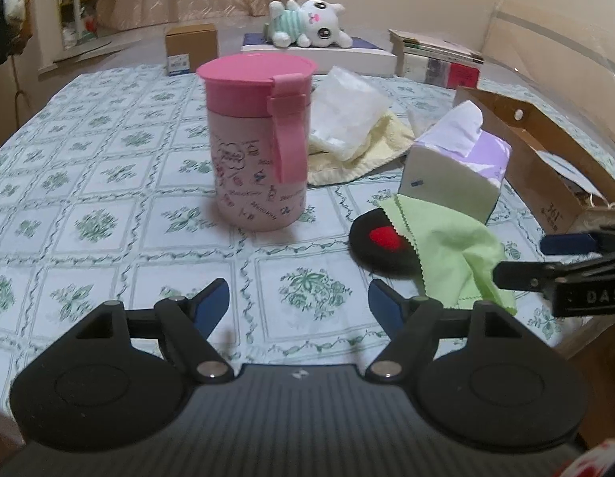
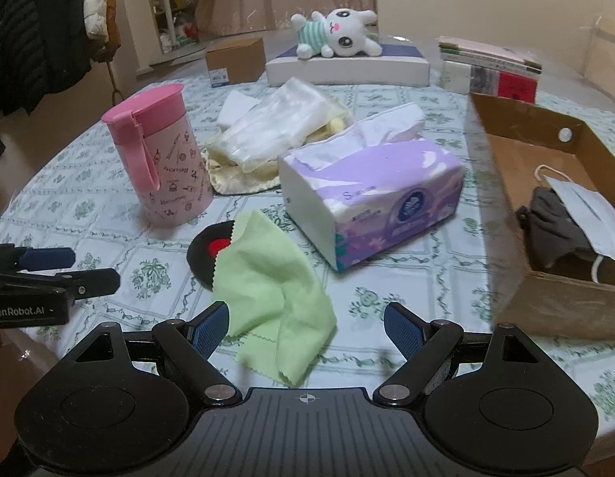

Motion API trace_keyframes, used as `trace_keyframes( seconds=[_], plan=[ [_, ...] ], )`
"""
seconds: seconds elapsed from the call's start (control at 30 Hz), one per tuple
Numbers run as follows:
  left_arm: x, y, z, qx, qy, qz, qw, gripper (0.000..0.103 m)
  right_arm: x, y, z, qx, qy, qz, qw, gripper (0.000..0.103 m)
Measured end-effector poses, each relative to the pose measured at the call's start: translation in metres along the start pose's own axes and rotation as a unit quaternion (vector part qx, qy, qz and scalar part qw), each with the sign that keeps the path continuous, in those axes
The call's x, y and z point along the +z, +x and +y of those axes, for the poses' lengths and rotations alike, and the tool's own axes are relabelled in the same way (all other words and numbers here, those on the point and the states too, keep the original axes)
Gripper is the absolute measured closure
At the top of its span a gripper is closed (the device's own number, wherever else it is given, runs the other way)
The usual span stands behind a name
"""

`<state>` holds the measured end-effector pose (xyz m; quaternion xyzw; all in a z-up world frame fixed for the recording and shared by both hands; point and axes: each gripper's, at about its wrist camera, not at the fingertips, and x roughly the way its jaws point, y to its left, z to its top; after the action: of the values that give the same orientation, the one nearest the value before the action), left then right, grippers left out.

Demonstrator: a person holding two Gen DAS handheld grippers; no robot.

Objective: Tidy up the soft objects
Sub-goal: 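Move both tools back toward the green cloth and black-red pad, then grasp the green cloth with the right gripper while the left grasps the black-red pad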

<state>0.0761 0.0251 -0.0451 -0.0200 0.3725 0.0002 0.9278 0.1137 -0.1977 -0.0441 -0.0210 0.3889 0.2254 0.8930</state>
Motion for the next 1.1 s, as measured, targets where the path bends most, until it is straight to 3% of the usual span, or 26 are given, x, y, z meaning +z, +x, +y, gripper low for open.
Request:
trace_keyframes(
  seconds=[0.27,0.47,0.53,0.57,0.63,0.73,0.97,1.1],
  plan=[
    [0.004,0.019,-0.006,0.003,0.028,0.005,0.9996,0.029,0.008,0.027,0.003,0.007,0.001,0.013,1.0,0.019],
    [0.007,0.031,-0.004,-0.01,0.011,0.029,0.9995,0.029,0.012,0.041,0.003,0.009,-0.001,0.025,1.0,0.044],
    [0.008,0.033,-0.005,-0.011,0.01,0.032,0.9994,0.029,0.012,0.042,0.002,0.009,-0.001,0.027,1.0,0.064],
    [0.008,0.033,-0.005,-0.01,0.011,0.033,0.9994,0.029,0.012,0.042,0.001,0.007,-0.001,0.028,1.0,0.068],
    [0.009,0.035,-0.006,-0.009,0.011,0.033,0.9994,0.029,0.012,0.04,-0.001,0.006,0.0,0.03,1.0,0.086],
    [0.01,0.036,-0.007,-0.012,0.011,0.037,0.9992,0.029,0.013,0.035,-0.004,0.007,0.005,0.029,1.0,0.098],
    [0.015,0.042,-0.018,-0.02,0.026,0.038,0.9987,0.028,0.011,0.009,-0.017,-0.02,-0.003,0.014,1.0,0.101],
    [0.018,0.049,-0.027,-0.027,0.03,0.034,0.9986,0.02,0.009,-0.002,-0.028,-0.05,-0.002,0.012,0.999,0.101]
  ],
)
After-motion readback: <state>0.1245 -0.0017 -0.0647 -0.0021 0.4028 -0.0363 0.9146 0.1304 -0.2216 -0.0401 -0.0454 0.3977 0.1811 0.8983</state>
